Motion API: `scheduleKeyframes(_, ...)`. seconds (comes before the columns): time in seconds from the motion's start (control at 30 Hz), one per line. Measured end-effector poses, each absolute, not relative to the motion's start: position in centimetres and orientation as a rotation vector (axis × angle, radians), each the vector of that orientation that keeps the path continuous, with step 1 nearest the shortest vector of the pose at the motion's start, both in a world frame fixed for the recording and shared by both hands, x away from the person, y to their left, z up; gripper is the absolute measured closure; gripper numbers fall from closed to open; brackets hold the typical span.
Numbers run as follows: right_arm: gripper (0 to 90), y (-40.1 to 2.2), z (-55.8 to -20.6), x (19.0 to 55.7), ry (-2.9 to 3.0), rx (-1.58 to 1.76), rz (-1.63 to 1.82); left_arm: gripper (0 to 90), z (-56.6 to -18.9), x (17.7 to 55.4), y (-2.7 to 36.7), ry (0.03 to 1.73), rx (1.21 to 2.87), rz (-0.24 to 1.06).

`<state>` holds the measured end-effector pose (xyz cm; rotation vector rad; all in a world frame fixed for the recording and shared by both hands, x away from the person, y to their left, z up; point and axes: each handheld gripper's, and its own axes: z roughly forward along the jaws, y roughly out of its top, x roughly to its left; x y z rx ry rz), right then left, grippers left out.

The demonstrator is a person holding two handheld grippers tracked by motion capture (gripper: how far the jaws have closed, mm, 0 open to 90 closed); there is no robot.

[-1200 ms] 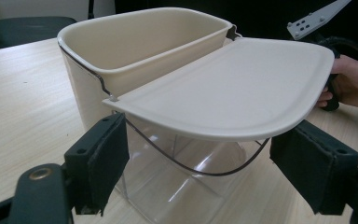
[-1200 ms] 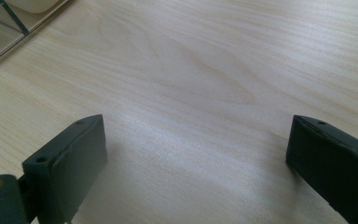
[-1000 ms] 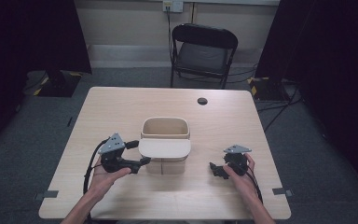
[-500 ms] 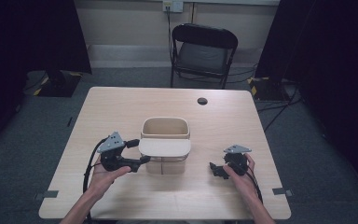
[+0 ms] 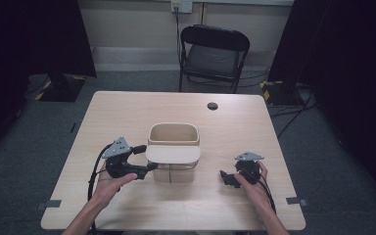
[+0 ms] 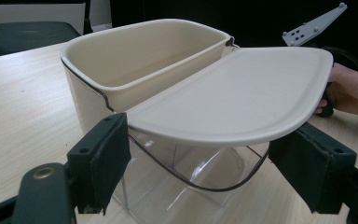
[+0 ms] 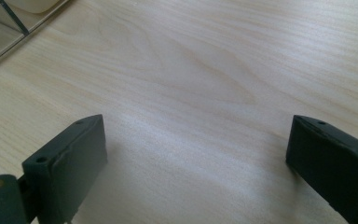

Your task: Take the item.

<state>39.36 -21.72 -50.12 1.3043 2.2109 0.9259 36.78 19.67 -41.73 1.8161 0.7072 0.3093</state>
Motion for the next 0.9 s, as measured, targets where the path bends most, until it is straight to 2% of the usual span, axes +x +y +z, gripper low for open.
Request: scheduleKeyframes(0.9,4.5,-21.71,-50.11,39.35,2.211,1.307,0.925,21.6,-40.89,36.93,19.6,0.686,1.796,0.326)
